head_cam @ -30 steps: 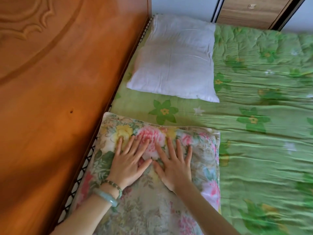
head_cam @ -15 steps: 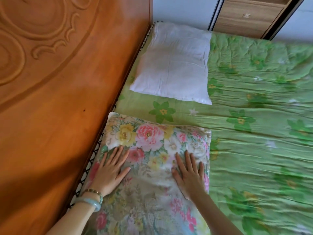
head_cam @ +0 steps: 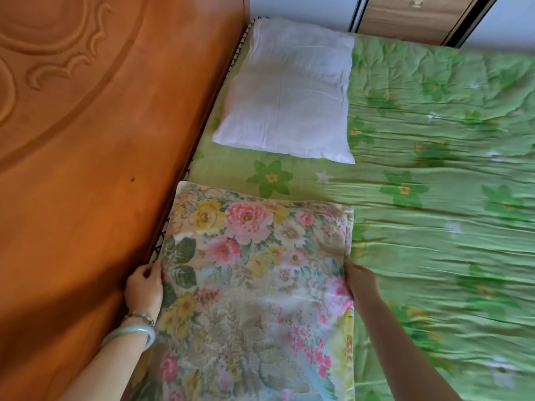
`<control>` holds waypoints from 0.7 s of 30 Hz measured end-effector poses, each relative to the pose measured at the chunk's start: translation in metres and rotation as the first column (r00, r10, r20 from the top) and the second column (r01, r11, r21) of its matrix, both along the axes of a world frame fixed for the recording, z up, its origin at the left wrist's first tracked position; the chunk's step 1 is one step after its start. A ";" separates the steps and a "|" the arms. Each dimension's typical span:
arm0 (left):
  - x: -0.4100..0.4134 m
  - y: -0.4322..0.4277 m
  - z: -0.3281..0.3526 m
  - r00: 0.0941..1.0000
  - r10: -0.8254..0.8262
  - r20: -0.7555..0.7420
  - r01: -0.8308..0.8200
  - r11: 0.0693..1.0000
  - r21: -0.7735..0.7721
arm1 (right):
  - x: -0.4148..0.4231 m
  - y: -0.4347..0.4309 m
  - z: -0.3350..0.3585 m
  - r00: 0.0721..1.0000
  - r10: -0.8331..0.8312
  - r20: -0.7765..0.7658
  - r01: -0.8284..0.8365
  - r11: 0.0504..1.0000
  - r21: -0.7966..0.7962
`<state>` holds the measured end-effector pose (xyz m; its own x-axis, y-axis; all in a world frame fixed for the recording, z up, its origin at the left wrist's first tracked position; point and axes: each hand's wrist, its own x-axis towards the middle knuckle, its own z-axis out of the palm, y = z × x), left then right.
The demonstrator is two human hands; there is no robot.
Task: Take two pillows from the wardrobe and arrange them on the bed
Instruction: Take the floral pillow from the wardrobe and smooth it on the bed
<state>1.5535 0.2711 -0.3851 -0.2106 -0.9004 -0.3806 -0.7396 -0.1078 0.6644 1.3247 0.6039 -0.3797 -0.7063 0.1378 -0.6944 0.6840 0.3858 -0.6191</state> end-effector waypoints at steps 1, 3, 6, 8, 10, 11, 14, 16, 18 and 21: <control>-0.001 0.000 0.000 1.000 0.009 0.014 -0.008 1.000 -0.028 | -0.002 0.001 -0.002 0.999 -0.008 -0.034 0.008 1.000 0.017; -0.001 0.001 0.001 0.998 0.056 0.014 -0.056 0.998 -0.009 | -0.006 0.006 -0.005 0.993 0.022 -0.113 -0.009 0.993 0.118; 0.002 0.001 0.001 0.983 0.157 -0.097 -0.135 0.970 0.200 | -0.004 0.015 -0.008 0.991 0.056 -0.121 -0.048 0.997 0.064; 0.007 -0.003 0.001 0.952 0.242 -0.187 -0.191 0.948 0.254 | 0.004 0.020 -0.008 0.991 0.099 -0.091 -0.098 0.995 0.014; 0.010 -0.007 -0.003 0.918 0.327 -0.225 -0.273 0.932 0.240 | 0.008 0.027 -0.009 0.975 0.171 -0.141 -0.155 0.981 0.118; 0.009 -0.009 -0.006 0.909 0.351 -0.223 -0.302 0.926 0.226 | 0.008 0.031 -0.009 0.968 0.178 -0.178 -0.144 0.972 0.187; 0.000 -0.012 -0.013 0.918 0.339 -0.207 -0.317 0.939 0.134 | 0.006 0.037 -0.007 0.946 0.169 -0.277 -0.075 0.944 0.320; -0.002 -0.012 -0.013 0.939 0.293 -0.180 -0.283 0.956 0.078 | 0.011 0.037 -0.006 0.956 0.131 -0.262 -0.067 0.969 0.240; 0.011 -0.013 -0.013 0.980 0.167 -0.110 -0.158 0.984 0.085 | 0.027 0.040 -0.004 0.993 0.002 -0.118 -0.006 0.999 -0.033; 0.051 -0.013 -0.012 1.000 -0.016 -0.021 0.020 0.978 0.208 | 0.058 0.058 -0.001 0.999 0.032 0.035 -0.024 0.979 -0.201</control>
<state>1.6047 0.2583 -0.3967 -0.2349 -0.7981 -0.5548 -0.7302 -0.2318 0.6427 1.3831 0.6615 -0.3804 -0.6806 -0.0264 -0.7322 0.6990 0.2762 -0.6596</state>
